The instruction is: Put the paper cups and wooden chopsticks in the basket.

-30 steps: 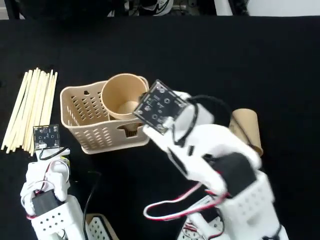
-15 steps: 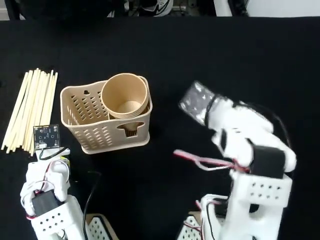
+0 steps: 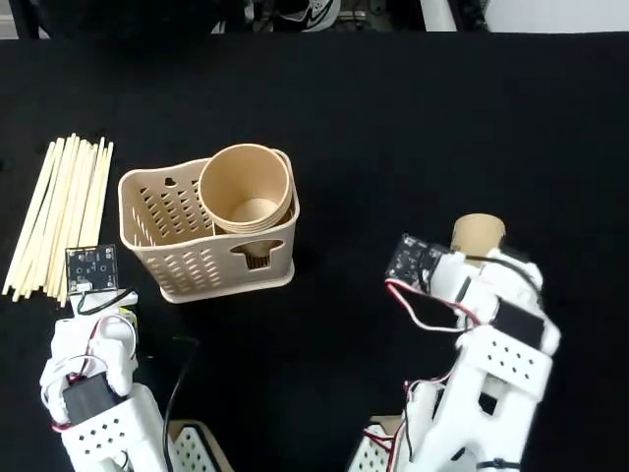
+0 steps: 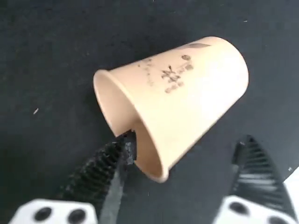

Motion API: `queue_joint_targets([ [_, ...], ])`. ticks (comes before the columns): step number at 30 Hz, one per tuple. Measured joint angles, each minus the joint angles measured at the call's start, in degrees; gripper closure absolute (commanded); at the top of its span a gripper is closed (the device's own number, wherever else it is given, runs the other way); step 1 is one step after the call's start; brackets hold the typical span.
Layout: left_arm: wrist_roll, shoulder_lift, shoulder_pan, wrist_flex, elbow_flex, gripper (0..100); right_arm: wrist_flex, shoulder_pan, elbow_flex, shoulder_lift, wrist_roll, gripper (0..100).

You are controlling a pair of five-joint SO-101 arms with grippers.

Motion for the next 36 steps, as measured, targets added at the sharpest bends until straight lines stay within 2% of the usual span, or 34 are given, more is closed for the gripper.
queue_joint_targets([
  [3,0.0,0.0,0.0,0.0,0.0,89,-10.5,0.0,5.1,0.0,-0.3,97.5],
  [4,0.0,0.0,0.0,0.0,0.0,89,-14.0,0.0,6.1,0.0,-1.3,98.9],
  [8,0.0,0.0,0.0,0.0,0.0,89,-24.2,0.0,6.5,0.0,-9.3,98.7],
  [13,0.0,0.0,0.0,0.0,0.0,89,-26.8,0.0,6.4,0.0,-15.6,98.7],
  [17,0.0,0.0,0.0,0.0,0.0,89,-19.3,0.0,-0.4,0.0,-22.7,98.7],
  [25,0.0,0.0,0.0,0.0,0.0,89,11.8,-5.1,-31.9,0.0,-42.5,98.7],
  [30,0.0,0.0,0.0,0.0,0.0,89,25.8,-16.3,-50.3,0.0,-54.6,98.7],
  [36,0.0,0.0,0.0,0.0,0.0,89,30.9,-33.0,-64.1,-0.4,-65.1,98.6],
])
